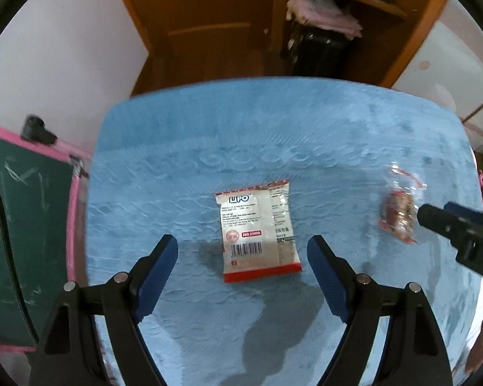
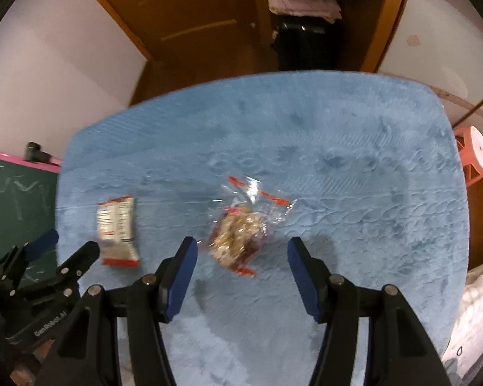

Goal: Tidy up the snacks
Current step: 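Grasp the white-red LIPO packet with the left gripper while the right grasps the clear nut bag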

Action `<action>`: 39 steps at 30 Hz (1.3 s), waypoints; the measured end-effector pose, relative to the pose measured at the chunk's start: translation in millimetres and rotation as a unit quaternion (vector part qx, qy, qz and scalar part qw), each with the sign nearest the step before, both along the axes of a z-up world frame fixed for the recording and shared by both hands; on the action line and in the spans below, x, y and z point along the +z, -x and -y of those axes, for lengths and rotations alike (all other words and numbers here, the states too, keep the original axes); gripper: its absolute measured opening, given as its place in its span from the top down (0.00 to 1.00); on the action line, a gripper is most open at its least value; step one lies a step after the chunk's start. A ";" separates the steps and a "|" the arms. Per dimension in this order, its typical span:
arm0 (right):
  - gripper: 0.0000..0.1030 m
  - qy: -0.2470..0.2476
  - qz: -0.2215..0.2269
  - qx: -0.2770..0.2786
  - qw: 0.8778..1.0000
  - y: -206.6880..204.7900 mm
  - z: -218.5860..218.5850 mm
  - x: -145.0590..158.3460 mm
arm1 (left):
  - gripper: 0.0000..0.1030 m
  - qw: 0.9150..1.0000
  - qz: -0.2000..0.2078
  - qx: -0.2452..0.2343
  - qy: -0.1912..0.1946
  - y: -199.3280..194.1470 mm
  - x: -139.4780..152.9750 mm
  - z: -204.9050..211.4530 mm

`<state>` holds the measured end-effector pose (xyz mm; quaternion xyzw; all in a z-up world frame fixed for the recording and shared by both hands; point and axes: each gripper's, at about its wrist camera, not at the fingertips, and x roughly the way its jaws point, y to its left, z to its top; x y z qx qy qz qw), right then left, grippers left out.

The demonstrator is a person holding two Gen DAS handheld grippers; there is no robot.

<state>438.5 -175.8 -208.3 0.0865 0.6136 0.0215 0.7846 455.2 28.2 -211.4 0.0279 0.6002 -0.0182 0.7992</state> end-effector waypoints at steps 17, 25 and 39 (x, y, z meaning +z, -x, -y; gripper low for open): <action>0.62 -0.045 -0.010 -0.025 0.999 -4.6 -11.6 -44.5 | 0.21 0.993 -0.048 0.081 0.071 -20.9 -54.8 -24.5; 0.62 -0.015 -0.003 -0.004 1.000 5.3 -27.4 -38.9 | 0.56 0.997 -0.035 0.045 0.054 -12.5 -52.1 0.8; 0.62 -0.053 0.022 0.001 0.998 70.3 -2.8 16.2 | 0.59 0.997 0.025 -0.012 0.072 55.5 42.0 17.6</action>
